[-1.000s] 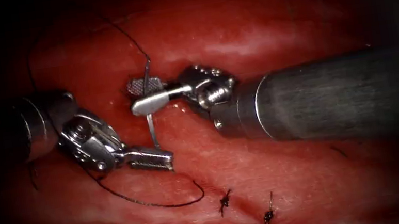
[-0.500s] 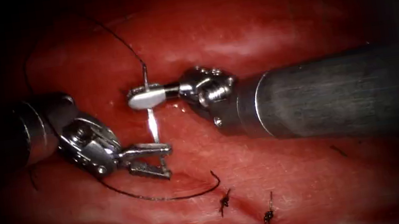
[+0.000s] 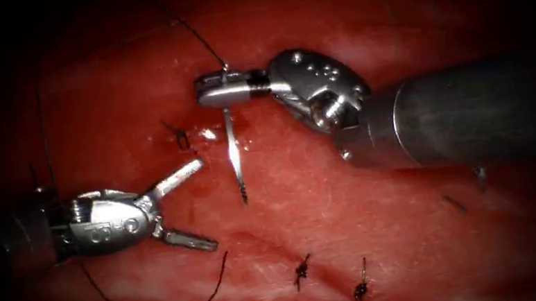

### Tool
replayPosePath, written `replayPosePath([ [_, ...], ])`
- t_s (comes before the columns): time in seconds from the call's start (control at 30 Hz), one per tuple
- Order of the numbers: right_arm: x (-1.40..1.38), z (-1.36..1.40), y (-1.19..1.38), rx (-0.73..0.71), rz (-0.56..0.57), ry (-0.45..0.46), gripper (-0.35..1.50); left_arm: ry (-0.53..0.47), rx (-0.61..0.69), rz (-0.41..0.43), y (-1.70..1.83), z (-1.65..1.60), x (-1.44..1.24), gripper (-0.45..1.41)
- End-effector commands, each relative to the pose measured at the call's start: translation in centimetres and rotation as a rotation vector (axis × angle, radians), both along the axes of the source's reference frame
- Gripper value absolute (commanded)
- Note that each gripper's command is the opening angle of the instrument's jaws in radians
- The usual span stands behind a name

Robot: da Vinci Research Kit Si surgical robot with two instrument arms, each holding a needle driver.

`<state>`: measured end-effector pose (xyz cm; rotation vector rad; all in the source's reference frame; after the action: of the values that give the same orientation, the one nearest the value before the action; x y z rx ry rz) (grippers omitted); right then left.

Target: Wound Closure

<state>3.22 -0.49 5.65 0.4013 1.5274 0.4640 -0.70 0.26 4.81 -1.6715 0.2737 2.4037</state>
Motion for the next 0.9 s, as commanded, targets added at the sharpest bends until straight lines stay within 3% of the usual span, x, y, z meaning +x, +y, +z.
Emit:
replayPosePath([
  [0.03,0.03,0.12,-0.02,-0.071,0.010,-0.011,-0.35,0.011,0.019,-0.022,0.02,0.11,-0.08,0.05],
  [0.27,0.04,0.17,-0.03,-0.305,0.024,-0.027,-0.35,0.078,0.087,-0.131,0.15,0.30,-0.16,-0.45],
  [0.57,0.05,0.17,-0.02,-0.561,0.084,-0.025,-0.35,0.217,0.099,-0.237,0.35,0.69,-0.08,-0.37],
  [0.77,0.09,0.16,0.03,-0.696,0.081,-0.007,-0.35,0.355,0.107,-0.231,0.26,1.10,0.02,-0.30],
  [0.9,0.09,0.16,0.03,-0.739,0.077,0.008,-0.35,0.379,0.116,-0.215,0.18,1.16,-0.04,-0.30],
])
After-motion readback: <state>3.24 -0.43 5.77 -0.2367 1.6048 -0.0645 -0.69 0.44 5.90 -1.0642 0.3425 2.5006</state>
